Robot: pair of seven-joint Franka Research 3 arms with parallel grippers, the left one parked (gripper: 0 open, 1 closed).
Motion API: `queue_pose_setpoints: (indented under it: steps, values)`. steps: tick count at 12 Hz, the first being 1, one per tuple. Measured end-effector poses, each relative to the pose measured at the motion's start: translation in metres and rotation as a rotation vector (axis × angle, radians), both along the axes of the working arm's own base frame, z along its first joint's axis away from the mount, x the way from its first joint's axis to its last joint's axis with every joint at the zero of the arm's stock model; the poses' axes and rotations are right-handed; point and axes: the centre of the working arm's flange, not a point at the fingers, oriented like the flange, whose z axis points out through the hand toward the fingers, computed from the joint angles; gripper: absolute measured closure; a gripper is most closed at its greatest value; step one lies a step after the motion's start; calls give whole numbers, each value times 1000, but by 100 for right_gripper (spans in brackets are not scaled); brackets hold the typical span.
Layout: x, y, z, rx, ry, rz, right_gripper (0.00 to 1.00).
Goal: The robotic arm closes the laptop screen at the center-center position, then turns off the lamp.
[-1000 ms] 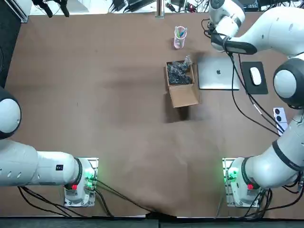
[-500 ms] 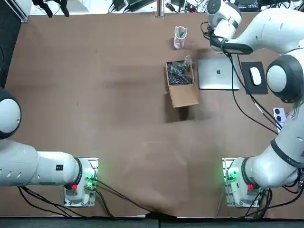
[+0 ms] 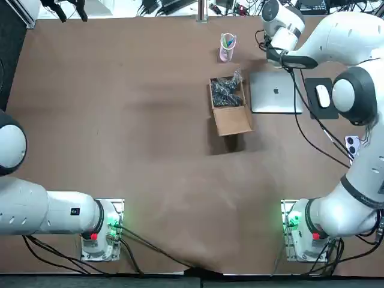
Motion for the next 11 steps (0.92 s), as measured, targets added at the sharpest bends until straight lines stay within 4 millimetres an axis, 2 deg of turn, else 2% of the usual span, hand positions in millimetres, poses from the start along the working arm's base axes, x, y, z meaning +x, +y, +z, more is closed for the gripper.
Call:
queue_pose_setpoints:
  steps: [6, 11]
  values:
    - [5, -15, -35, -22, -49, 12, 98]
    - [15, -25, -41, -20, -65, 11, 98]
